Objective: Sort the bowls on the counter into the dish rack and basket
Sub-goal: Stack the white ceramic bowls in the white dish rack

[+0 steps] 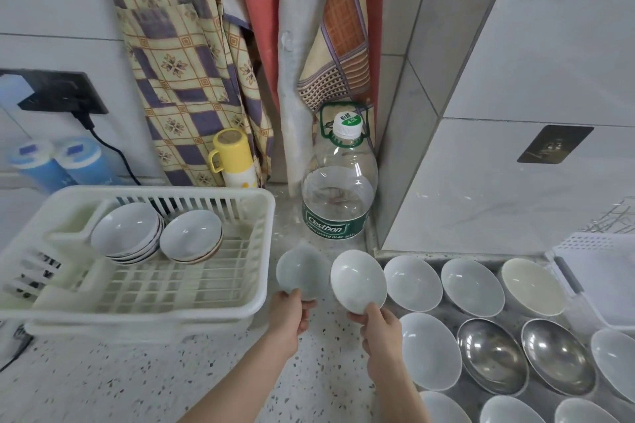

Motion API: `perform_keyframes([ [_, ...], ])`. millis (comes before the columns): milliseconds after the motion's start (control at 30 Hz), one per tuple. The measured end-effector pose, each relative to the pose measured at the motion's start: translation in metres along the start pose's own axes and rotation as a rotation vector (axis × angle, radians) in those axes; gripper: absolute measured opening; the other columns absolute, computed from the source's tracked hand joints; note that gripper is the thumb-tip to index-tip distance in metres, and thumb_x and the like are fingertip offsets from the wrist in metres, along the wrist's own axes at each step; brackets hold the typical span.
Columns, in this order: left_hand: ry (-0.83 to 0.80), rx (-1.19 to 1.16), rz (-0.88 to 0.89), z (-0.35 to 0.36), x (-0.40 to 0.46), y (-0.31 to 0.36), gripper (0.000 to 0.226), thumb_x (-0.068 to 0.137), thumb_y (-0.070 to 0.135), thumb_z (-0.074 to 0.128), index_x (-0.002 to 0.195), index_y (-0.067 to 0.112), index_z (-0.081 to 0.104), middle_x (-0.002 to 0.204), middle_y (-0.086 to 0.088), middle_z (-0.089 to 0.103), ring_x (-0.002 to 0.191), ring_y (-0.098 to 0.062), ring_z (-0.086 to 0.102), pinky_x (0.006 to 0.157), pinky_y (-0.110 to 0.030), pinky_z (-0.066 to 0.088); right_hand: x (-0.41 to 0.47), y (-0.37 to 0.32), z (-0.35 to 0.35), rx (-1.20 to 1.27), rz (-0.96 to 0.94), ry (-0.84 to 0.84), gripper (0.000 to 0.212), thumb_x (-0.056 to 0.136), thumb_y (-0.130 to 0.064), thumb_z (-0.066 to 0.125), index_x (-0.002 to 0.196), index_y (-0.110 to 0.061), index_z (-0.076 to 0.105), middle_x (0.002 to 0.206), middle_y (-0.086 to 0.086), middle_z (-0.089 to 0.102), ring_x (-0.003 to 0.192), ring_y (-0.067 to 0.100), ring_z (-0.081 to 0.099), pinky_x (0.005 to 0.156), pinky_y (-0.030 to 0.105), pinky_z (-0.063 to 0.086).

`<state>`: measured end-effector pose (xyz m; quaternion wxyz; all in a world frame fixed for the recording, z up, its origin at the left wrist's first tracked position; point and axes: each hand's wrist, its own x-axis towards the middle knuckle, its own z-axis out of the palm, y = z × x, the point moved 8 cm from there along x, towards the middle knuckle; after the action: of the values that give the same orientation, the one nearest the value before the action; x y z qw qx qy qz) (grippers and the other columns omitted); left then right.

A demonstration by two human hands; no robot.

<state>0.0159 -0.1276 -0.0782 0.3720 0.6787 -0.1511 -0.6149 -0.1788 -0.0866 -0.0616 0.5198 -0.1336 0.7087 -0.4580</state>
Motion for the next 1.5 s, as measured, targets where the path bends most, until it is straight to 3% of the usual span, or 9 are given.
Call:
perform_keyframes([
  [167, -0.085, 0.074, 0.072, 0.004, -0.022, 0.013, 0.014, 0.094, 0.005, 0.042, 0.1, 0.005, 0.055, 0.087, -0.021, 0.071, 0.047, -0.012, 0.039, 0.037, -0.02, 0.03, -0.026, -0.024, -0.015, 0.043, -0.094, 0.03, 0.017, 0.089, -0.009, 0.045, 0.09, 0.001, 0.059, 0.076, 0.013, 0.075, 0.047, 0.011, 0.025, 0.037, 0.019, 0.025],
  [333, -0.176, 0.095, 0.153, 0.003, -0.047, 0.034, 0.017, 0.093, 0.005, 0.043, 0.105, 0.004, 0.056, 0.083, -0.02, 0.073, 0.044, -0.01, 0.04, 0.037, -0.02, 0.029, -0.056, -0.056, -0.028, 0.071, -0.209, 0.06, 0.014, 0.088, -0.011, 0.046, 0.086, -0.005, 0.058, 0.076, 0.01, 0.076, 0.043, 0.009, 0.023, 0.037, 0.019, 0.024],
  [467, -0.243, 0.056, 0.249, -0.007, -0.07, 0.061, 0.017, 0.093, 0.009, 0.048, 0.106, 0.002, 0.056, 0.082, -0.019, 0.076, 0.042, -0.009, 0.04, 0.037, -0.019, 0.029, -0.082, -0.076, -0.038, 0.121, -0.291, 0.119, 0.011, 0.084, -0.006, 0.044, 0.074, -0.005, 0.05, 0.061, 0.009, 0.066, 0.039, 0.008, 0.019, 0.038, 0.021, 0.022],
  [600, -0.284, 0.009, 0.292, -0.036, -0.083, 0.088, 0.016, 0.093, 0.01, 0.049, 0.107, 0.005, 0.055, 0.082, -0.017, 0.077, 0.042, -0.01, 0.036, 0.038, -0.02, 0.025, -0.103, -0.081, -0.028, 0.115, -0.32, 0.158, 0.011, 0.083, -0.005, 0.045, 0.079, -0.004, 0.056, 0.073, 0.017, 0.072, 0.043, 0.011, 0.019, 0.044, 0.024, 0.021],
  [767, -0.238, -0.02, 0.382, -0.103, -0.083, 0.123, 0.012, 0.091, 0.008, 0.05, 0.094, 0.004, 0.061, 0.078, -0.017, 0.076, 0.04, -0.008, 0.031, 0.039, -0.02, 0.023, -0.122, -0.065, 0.019, 0.088, -0.295, 0.154, 0.018, 0.085, -0.006, 0.047, 0.091, -0.004, 0.064, 0.071, 0.014, 0.074, 0.043, 0.008, 0.023, 0.04, 0.02, 0.024],
  [867, -0.167, -0.049, 0.412, -0.152, -0.072, 0.14, 0.013, 0.092, 0.009, 0.05, 0.095, 0.005, 0.063, 0.079, -0.016, 0.076, 0.038, -0.008, 0.032, 0.036, -0.018, 0.025, -0.129, -0.055, 0.056, 0.064, -0.286, 0.125, 0.017, 0.087, -0.008, 0.049, 0.092, -0.008, 0.065, 0.069, 0.01, 0.074, 0.05, 0.012, 0.026, 0.045, 0.024, 0.028],
  [1100, -0.052, -0.15, 0.433, -0.248, -0.037, 0.169, 0.017, 0.093, 0.013, 0.049, 0.092, 0.009, 0.065, 0.075, -0.015, 0.076, 0.039, -0.007, 0.034, 0.034, -0.018, 0.025, -0.14, -0.054, 0.151, -0.049, -0.341, 0.036, 0.017, 0.087, -0.009, 0.05, 0.08, -0.007, 0.065, 0.067, 0.007, 0.074, 0.055, 0.013, 0.036, 0.054, 0.027, 0.032],
  [1333, -0.059, -0.183, 0.412, -0.296, -0.011, 0.183, 0.019, 0.092, 0.014, 0.049, 0.098, 0.005, 0.065, 0.083, -0.019, 0.076, 0.04, -0.008, 0.036, 0.034, -0.019, 0.027, -0.133, -0.061, 0.231, -0.26, -0.383, -0.034, 0.024, 0.089, -0.016, 0.049, 0.08, -0.009, 0.07, 0.063, -0.001, 0.073, 0.059, 0.01, 0.045, 0.057, 0.028, 0.036],
  [1500, -0.101, -0.18, 0.384, -0.307, 0.003, 0.185, 0.019, 0.093, 0.015, 0.049, 0.101, 0.006, 0.064, 0.085, -0.018, 0.076, 0.045, -0.01, 0.035, 0.036, -0.019, 0.027, -0.119, -0.063, 0.271, -0.362, -0.404, -0.027, 0.026, 0.088, -0.015, 0.049, 0.075, -0.005, 0.069, 0.059, -0.003, 0.072, 0.053, 0.01, 0.046, 0.048, 0.023, 0.038],
])
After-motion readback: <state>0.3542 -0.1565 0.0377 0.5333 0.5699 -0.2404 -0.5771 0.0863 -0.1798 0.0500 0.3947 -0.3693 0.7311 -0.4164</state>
